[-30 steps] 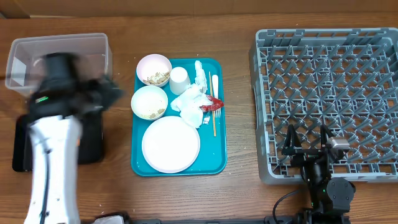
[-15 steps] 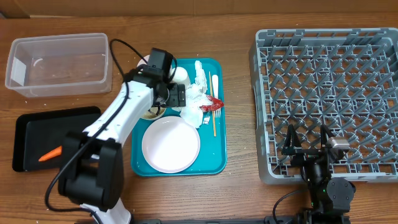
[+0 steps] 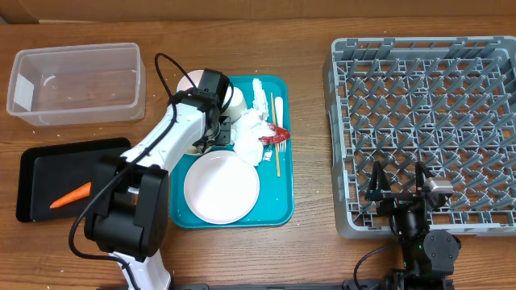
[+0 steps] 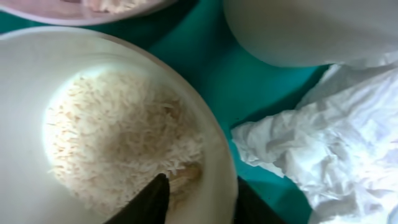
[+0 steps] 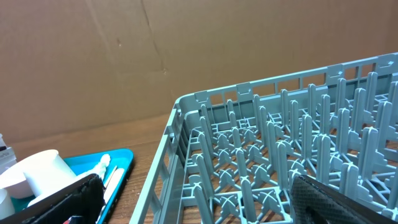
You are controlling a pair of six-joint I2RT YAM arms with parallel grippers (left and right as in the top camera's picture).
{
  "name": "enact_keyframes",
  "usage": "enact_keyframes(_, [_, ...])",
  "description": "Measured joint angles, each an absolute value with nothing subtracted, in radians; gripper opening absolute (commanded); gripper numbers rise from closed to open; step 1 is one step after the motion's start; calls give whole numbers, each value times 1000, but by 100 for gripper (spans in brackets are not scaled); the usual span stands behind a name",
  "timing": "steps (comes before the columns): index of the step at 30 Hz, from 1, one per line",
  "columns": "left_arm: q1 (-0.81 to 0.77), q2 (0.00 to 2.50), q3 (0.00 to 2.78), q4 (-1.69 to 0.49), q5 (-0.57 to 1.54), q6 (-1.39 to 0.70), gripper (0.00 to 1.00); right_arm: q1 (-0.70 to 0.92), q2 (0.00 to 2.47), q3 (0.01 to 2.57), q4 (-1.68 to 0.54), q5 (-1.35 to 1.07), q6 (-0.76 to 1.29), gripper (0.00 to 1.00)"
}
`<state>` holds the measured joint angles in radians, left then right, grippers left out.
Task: Sort waste into correct bins and load items into the dishwasher rack
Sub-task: 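Move the left gripper to the white rice bowl and grasp its rim, then carry the rice bowl over the black tray and tip out the rice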
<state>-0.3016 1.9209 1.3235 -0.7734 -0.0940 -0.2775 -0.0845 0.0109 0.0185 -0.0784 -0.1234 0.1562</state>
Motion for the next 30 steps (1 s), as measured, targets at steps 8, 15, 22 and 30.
enact_keyframes(8, [-306, 1921, 1326, -789, -161, -251, 4, -84, 11, 19, -78, -123, 156, 100])
enact_keyframes(15, [-305, 1919, 1491, -991, -132, -251, 4, -85, 11, 19, -78, -123, 156, 100])
enact_keyframes(22, [-249, 1748, 1685, -1269, -25, -292, 4, -84, 11, 19, -78, -123, 156, 100])
enact_keyframes(30, [181, 1509, 1697, -1361, 231, -291, 4, -85, 11, 19, -78, -123, 156, 100])
